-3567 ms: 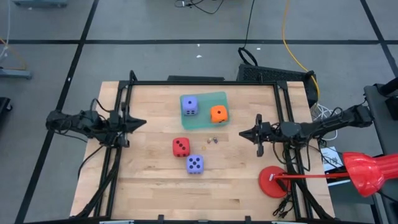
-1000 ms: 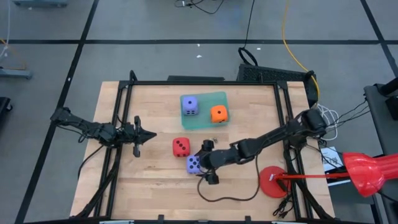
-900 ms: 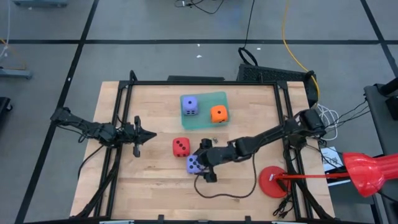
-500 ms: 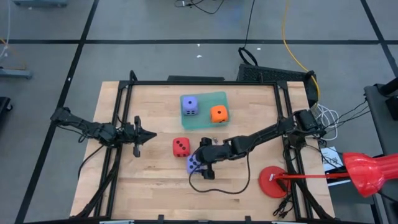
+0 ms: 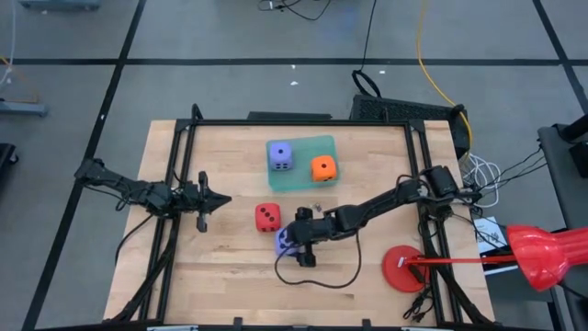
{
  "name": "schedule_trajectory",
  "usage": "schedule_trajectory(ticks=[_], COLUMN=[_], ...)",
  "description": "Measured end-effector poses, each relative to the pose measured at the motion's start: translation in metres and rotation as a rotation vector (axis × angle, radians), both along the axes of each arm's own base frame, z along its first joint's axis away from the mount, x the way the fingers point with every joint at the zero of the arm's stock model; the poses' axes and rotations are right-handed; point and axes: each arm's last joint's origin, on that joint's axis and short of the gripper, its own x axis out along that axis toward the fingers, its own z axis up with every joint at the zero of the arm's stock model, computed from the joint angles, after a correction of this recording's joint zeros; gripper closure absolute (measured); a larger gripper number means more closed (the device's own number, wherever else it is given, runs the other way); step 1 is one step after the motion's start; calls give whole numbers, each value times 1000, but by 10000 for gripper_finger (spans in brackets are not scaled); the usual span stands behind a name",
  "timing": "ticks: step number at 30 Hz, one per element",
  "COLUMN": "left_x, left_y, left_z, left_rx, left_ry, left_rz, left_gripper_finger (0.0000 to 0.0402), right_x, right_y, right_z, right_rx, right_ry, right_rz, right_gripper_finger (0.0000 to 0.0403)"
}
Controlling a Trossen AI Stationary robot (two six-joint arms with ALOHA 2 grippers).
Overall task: Pick & Place Dice
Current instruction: Put the large blue dice into the basket
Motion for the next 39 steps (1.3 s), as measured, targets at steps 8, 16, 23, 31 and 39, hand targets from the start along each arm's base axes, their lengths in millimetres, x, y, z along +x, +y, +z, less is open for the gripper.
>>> schedule_trajectory(ticks=[8, 16, 23, 31, 39], left_x=[0, 0, 0, 0, 0], left_y=[0, 0, 0, 0, 0], left_z=[0, 0, 0, 0, 0], left_rx=[2, 2, -1, 3, 4], left_ry=[0, 0, 0, 1, 1], left_rz=[0, 0, -1, -1, -1], left_gripper_finger=[376, 376, 376, 376, 376], right_x=[4, 10, 13, 9, -4], right_y=[-2, -6, -9, -9, -14], right_z=[1, 7, 9, 25, 74], right_rx=[-37, 22, 52, 70, 37], right_ry=[-45, -115, -143, -180, -310], right_rz=[34, -8, 21, 57, 87], right_gripper_finger=[8, 29, 46, 39, 37])
